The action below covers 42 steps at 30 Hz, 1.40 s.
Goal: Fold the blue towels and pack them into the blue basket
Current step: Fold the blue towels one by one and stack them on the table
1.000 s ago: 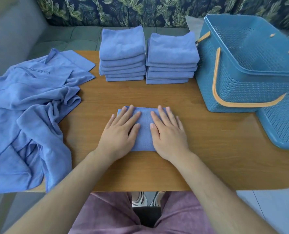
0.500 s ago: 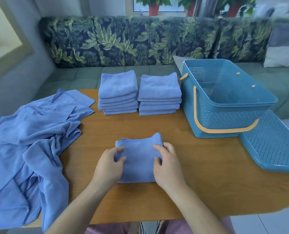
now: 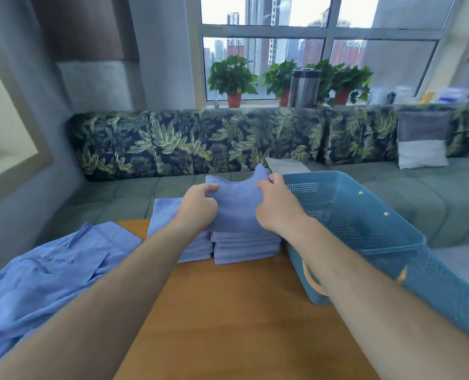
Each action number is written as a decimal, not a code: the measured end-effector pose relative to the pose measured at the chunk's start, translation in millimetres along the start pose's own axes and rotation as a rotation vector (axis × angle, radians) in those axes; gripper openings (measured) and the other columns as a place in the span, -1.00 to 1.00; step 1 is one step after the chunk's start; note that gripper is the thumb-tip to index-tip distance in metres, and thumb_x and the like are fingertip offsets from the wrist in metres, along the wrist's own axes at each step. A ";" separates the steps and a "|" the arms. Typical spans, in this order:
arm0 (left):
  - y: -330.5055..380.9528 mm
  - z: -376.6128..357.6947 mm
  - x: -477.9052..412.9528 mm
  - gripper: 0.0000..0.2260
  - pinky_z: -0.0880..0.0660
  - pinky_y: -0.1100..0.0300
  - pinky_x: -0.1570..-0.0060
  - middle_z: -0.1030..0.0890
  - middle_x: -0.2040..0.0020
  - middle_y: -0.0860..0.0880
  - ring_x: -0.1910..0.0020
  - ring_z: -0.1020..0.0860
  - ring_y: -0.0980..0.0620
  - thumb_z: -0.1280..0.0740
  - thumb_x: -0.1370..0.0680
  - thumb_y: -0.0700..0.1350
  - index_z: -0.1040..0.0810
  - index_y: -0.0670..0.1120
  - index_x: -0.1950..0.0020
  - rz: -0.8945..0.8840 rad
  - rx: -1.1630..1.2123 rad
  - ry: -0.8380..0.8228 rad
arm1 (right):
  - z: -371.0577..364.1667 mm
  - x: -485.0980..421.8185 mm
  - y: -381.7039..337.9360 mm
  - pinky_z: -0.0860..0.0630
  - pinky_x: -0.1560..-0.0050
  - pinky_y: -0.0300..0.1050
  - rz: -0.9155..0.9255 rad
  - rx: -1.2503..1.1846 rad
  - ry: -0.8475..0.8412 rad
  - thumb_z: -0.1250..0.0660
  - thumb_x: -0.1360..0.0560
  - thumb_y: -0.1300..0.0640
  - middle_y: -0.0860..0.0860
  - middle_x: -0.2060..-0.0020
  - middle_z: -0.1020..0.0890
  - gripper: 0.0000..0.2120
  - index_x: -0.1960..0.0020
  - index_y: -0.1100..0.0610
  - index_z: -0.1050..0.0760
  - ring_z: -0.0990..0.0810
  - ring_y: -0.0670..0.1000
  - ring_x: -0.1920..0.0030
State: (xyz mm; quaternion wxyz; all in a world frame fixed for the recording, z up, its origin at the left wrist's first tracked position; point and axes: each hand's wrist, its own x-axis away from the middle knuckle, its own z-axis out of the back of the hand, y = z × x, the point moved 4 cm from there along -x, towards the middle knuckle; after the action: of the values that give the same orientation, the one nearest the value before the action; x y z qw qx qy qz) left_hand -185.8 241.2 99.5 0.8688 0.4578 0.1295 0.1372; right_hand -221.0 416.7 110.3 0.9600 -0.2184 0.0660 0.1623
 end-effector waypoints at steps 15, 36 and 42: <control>-45.2 -85.0 -59.1 -0.78 -0.15 -0.05 -0.49 -0.23 -0.54 -0.30 -0.56 -0.16 -0.20 -0.13 -0.65 -0.19 -0.54 -0.25 -0.10 -0.391 -0.580 -0.047 | -85.3 -57.2 27.5 0.10 -0.59 0.07 -0.020 0.398 0.002 -0.14 -0.65 0.12 0.10 -0.62 0.03 -0.59 -0.48 0.14 -0.35 0.09 0.20 -0.60; -106.6 51.9 94.9 -0.81 -0.48 -0.03 0.02 -0.59 -0.11 0.02 -0.06 -0.54 -0.05 -0.22 -0.64 -0.11 -0.61 -0.05 -0.11 -0.366 -0.551 0.117 | -108.7 89.5 -105.5 -0.25 0.09 -0.02 0.413 -0.011 -0.025 -0.13 -0.64 0.16 0.08 -0.20 -0.48 -0.75 -0.27 0.12 -0.46 -0.45 0.16 -0.16; -171.4 141.3 143.6 -0.67 -0.46 -0.03 0.03 -0.60 -0.05 0.00 -0.04 -0.55 -0.11 -0.11 -0.54 0.03 -0.62 -0.05 -0.04 -0.149 -0.631 0.214 | -160.5 120.2 -205.4 -0.40 -0.01 0.03 0.546 -0.092 -0.145 -0.16 -0.63 0.14 0.08 -0.24 -0.49 -0.70 -0.34 0.07 -0.46 -0.48 0.18 -0.23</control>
State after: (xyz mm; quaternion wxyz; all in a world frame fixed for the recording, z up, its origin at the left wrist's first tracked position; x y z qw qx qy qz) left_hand 17.7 92.0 20.2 0.9568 0.1387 0.2040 0.1538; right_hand -47.3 205.0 24.5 0.8720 -0.2235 0.0463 0.4330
